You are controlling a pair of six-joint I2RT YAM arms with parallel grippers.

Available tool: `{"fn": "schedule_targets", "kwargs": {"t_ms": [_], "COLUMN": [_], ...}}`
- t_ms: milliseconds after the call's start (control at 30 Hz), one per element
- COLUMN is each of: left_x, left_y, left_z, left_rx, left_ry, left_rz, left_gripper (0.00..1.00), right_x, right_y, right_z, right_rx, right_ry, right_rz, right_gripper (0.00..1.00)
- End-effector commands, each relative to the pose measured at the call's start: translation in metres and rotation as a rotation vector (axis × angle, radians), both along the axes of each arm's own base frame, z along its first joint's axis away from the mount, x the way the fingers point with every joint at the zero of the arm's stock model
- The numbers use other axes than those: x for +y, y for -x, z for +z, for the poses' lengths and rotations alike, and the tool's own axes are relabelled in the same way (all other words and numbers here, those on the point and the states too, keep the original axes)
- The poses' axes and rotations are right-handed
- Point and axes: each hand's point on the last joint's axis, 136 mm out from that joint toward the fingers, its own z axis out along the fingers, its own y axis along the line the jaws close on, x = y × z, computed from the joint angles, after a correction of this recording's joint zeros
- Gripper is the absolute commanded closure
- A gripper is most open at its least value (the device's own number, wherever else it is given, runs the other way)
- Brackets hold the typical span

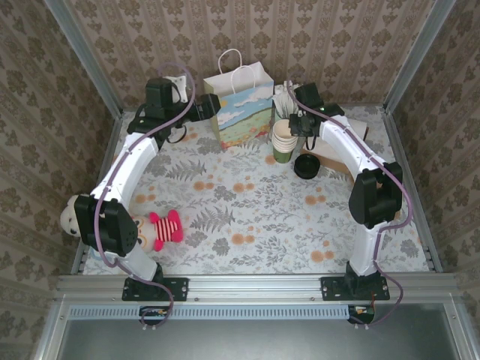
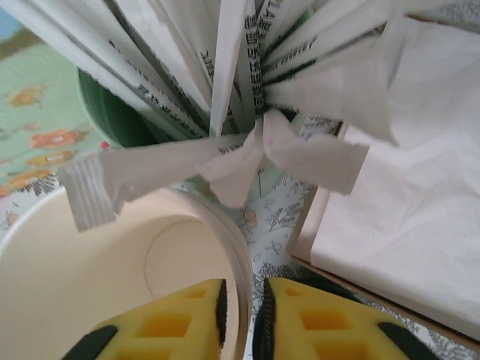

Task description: Pack the takeout coffee

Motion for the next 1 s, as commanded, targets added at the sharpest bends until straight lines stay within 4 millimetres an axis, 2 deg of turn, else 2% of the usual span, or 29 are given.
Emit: {"fn": "schedule_targets", "kwargs": {"t_ms": [0,167,467,700,967], "left_x": [-0.006,-0.009,-0.017,-0.010,-0.013], "left_y": [0.012,0.016,0.026,0.027,0.031], "left_z": [0.006,0.003,0.001,-0.001,-0.008], "left_rx": [-0.037,-0.035,-0.065,-0.034,0.018], "left_ry": [-0.010,-0.011,-0.029,-0.073,-0.082], "left_rz": [-0.064,-0.083,-0.110,-0.042,-0.096], "left_gripper": [0.00,0.00,0.00,0.00,0.00], "right_x": [-0.004,0.002,0.001,0.002,0.004], "right_y": [0.006,0.005,0.001,-0.001,0.001], "right_z": [-0.005,-0.005,0.019,0.044,0.046], "right_rx": [0.035,0.027,-0.033,-0.124,-0.138], "right_ry": [0.051,0.066,0.095,0.052,-0.053], "right_rz": [0.002,0.018,0.037,0.037,0.032], "right_gripper": [0.79,0.89,1.00,1.00,1.00]}}
